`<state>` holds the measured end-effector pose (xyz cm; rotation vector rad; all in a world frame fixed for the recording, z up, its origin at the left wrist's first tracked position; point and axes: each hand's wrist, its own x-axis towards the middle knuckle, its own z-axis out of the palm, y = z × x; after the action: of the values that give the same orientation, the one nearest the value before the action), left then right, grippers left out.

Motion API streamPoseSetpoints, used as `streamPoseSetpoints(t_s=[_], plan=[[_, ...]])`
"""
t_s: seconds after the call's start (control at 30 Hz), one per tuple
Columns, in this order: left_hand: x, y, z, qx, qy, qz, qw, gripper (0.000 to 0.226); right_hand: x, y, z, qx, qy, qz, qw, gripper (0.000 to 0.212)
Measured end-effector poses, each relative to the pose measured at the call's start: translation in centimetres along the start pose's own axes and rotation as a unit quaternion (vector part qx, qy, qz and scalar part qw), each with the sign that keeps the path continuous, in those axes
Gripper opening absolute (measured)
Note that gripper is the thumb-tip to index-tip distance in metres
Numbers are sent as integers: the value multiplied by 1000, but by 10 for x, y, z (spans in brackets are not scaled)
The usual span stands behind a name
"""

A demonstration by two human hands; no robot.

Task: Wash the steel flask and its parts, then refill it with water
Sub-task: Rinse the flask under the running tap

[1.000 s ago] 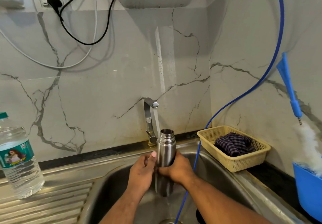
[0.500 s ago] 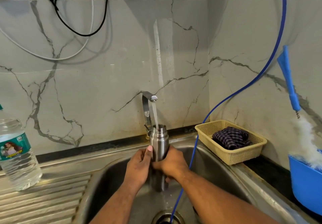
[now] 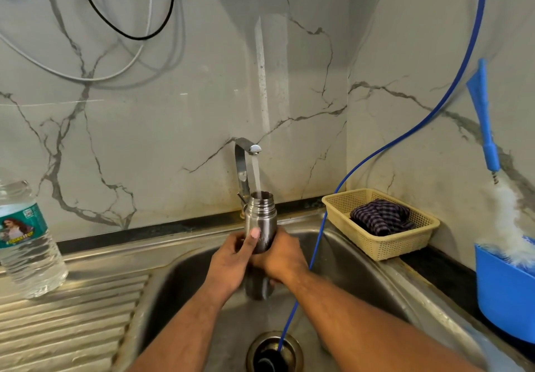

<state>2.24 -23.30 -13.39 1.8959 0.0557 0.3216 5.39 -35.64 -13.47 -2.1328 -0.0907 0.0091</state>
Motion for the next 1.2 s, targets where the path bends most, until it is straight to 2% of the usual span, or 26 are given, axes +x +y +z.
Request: streamPoseSetpoints(t_s=[0.07, 0.13, 0.23, 0.3, 0.4, 0.43, 0.5, 0.57, 0.63, 0.7, 0.73, 0.8, 0.87, 0.93, 1.0, 1.2], plan=[[-1, -1, 1, -5, 1, 0, 1000, 46, -4, -1, 0, -10, -32, 37, 999, 56], [-1, -3, 0, 1, -12, 1, 1000, 45, -6, 1, 2, -30, -51, 35, 998, 53], [-1, -3, -2, 6, -36, 9, 999, 47, -5, -1, -1, 31, -17, 11, 999, 56], [-2, -4, -8, -7, -56, -4, 998, 48, -8, -1, -4, 53, -57, 50, 996, 56], [-3, -19, -27, 29, -192, -65, 979, 78, -12, 1, -8, 152, -121, 86, 977, 61], [-3, -22, -35, 76, -240, -81, 964, 89, -15, -1, -12, 200, -130, 87, 967, 61], [-3, -21, -47, 177, -283, -79, 939, 95, -16, -6, -22, 275, -140, 100, 946, 49], [-1, -16, -56, 215, -273, -65, 936, 91, -8, -7, -30, 361, -89, 137, 918, 46], [0, -14, -66, 231, -264, -52, 935, 90, 6, 0, -36, 420, 33, 132, 897, 53], [1, -21, -78, 242, -233, -40, 941, 91, 17, 9, -41, 400, 116, 108, 903, 47], [2, -27, -84, 222, -205, -33, 953, 92, 22, 15, -40, 373, 118, 114, 913, 39], [3, -33, -94, 83, -128, -27, 988, 97, 24, 22, -34, 334, 60, 175, 924, 30], [4, -27, -95, -37, -43, -9, 998, 98, 20, 26, -27, 313, -37, 237, 919, 28], [5, -11, -87, -25, 26, 45, 998, 84, 16, 26, -23, 272, -132, 252, 919, 27], [7, 3, -75, 11, 65, 95, 993, 73, 10, 24, -22, 244, -188, 244, 920, 28], [6, 22, -47, 91, 95, 185, 974, 71, 13, 32, -23, 215, -227, 240, 919, 31]])
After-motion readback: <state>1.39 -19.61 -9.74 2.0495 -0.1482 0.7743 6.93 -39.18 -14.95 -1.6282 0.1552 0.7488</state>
